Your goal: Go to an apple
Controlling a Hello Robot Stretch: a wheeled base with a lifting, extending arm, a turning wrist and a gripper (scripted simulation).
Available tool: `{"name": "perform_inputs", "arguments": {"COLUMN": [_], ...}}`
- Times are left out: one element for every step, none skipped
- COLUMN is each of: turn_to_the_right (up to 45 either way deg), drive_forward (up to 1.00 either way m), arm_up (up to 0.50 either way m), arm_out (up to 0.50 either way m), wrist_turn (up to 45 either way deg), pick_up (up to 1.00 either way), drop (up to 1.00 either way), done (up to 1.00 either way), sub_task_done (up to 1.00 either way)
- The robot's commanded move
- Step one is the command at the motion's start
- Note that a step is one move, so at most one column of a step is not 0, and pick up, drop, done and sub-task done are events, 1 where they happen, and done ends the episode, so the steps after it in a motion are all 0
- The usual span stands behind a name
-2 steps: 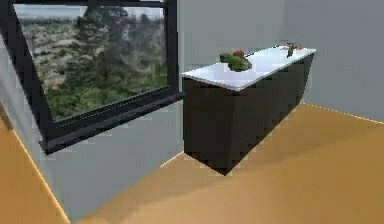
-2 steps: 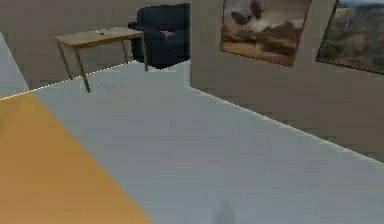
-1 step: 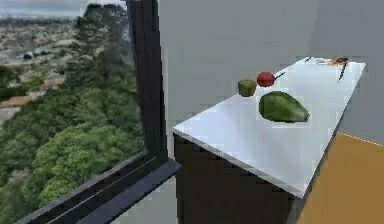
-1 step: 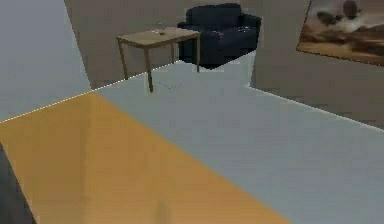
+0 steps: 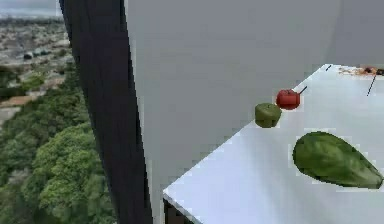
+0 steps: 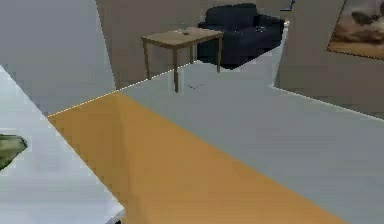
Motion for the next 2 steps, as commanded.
{"name": "perform_inputs", "arguments": {"turn_to_the_right": [21.0, 0.0], "drive_forward": [0.00, 0.00], "arm_up": [0.00, 0.00], "arm_out": [0.00, 0.00], "wrist_turn": [0.0, 0.0], "pick_up": [0.00, 0.00], "drop": [0.00, 0.00], "done": [0.00, 1.00], "sub_task_done": [0.00, 0.00]}}
